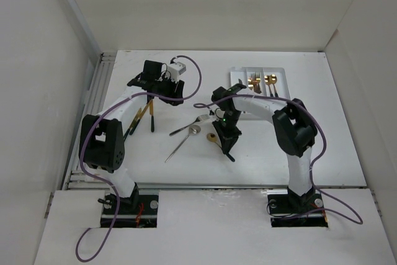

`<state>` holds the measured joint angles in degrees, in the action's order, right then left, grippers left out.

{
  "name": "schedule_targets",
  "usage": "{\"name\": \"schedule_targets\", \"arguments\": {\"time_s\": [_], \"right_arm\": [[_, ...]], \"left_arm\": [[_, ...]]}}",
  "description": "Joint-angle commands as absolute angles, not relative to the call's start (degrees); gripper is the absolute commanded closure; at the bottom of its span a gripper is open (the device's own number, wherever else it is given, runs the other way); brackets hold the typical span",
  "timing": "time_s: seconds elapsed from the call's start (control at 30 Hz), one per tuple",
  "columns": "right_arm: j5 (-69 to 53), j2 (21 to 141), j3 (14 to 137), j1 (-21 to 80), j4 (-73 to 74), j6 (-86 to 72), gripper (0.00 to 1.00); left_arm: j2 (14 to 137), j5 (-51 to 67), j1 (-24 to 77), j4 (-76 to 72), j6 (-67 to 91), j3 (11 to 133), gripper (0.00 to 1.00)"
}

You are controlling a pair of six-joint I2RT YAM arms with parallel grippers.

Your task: Sort the eating utensils into containers

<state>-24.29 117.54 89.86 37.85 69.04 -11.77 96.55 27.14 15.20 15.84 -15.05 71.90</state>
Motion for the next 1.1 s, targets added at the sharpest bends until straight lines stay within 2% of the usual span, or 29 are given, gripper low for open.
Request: {"name": "schedule_targets", "arguments": {"time_s": [0.0, 0.13, 0.33, 0.77, 0.93, 1.07], "right_arm": [[-20.3, 112.6, 85.4, 37.7, 67.9, -13.3, 1.00], [-18.5, 108.7, 82.5, 38.2, 67.4, -15.5, 1.00], [-10.3, 103.1, 84.6, 35.1, 63.6, -22.1, 1.00], [-12.0, 104.0, 92.1, 34.0, 60.3, -21.6, 1.00], [-8.0, 103.4, 98.0, 30.8, 59.7, -22.2, 1.00], [-4.8, 105.7, 103.9, 23.8, 58.9, -19.3, 1.00]], "left_arm": [[93.6, 28.6, 14.9, 15.3, -14.8, 72.0, 0.55], [94.1, 28.6, 14.9, 15.3, -14.8, 72.6, 0.55], [94.1, 28.6, 14.9, 15.8, -14.8, 72.6, 0.55], [93.6, 27.4, 14.4, 15.8, -14.2, 72.6, 0.55], [93.6, 26.9, 14.4, 16.3, -13.7, 73.3, 0.55], [93.6, 25.6, 13.3, 16.3, -12.3, 73.8, 0.55]]}}
